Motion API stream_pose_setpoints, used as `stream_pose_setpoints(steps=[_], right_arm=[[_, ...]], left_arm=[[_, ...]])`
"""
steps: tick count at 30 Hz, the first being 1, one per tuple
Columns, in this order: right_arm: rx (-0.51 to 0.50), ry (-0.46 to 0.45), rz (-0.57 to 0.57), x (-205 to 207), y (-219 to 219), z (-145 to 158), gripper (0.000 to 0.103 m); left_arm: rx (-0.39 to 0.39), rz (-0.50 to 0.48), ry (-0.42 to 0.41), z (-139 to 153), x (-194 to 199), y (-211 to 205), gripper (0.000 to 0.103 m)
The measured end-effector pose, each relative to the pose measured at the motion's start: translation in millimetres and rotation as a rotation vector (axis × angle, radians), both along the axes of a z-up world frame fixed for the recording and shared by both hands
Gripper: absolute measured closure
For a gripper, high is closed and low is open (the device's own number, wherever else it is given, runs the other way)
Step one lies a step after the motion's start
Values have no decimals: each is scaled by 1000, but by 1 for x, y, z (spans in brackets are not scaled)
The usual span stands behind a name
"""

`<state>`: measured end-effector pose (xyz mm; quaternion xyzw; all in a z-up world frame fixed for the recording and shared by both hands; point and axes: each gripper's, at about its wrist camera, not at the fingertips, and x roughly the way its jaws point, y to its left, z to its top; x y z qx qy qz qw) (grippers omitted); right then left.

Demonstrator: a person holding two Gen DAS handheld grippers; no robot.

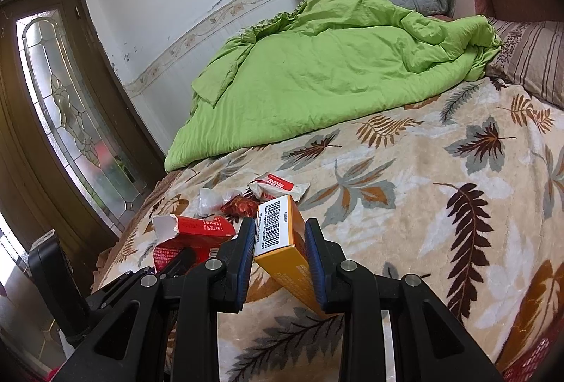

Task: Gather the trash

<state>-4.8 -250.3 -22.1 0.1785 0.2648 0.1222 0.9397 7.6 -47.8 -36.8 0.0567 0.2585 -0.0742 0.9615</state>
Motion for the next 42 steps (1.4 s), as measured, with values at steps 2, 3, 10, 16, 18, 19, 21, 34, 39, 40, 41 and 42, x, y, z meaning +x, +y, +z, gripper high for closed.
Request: stream_pose_setpoints(steps=[2, 3, 10, 16, 18, 19, 21, 34, 39, 40, 41, 42], right_arm=[[1, -2, -3, -1, 0, 1, 72], [2, -3, -4, -3, 1, 2, 72], [6, -8, -10, -7, 1, 8, 72], [8, -13, -21, -12, -1, 14, 72], [10, -16, -23, -13, -1, 17, 72], [10, -18, -25, -14, -1, 19, 72], [9, -22, -27, -16, -1, 21, 72], [2, -34, -38, -24, 0, 33, 72], [0, -38, -41, -28, 1, 36, 72], [1, -38, -42, -28, 1, 36, 72], [2, -39, -42, -29, 0, 37, 72], [3, -39, -43, -30, 0, 37, 72]], left_arm=[[0, 1, 0, 0, 0, 0, 95], [-1, 0, 0, 0, 0, 0, 96], [-4, -4, -2, 1, 0, -1, 96], [-3, -7, -3, 1, -1, -2, 96], [-3, -14, -5, 1, 0, -4, 96], [-2, -16, -7, 2, 0, -5, 96], [-1, -20, -8, 2, 1, -7, 96], [-2, -29, -19, 5, -6, -8, 96], [-7, -34, -11, 5, -8, -8, 96], [-11, -38, -7, 5, -8, -9, 96], [-10, -42, -5, 5, -9, -10, 96], [-9, -46, -3, 5, -10, -11, 96]])
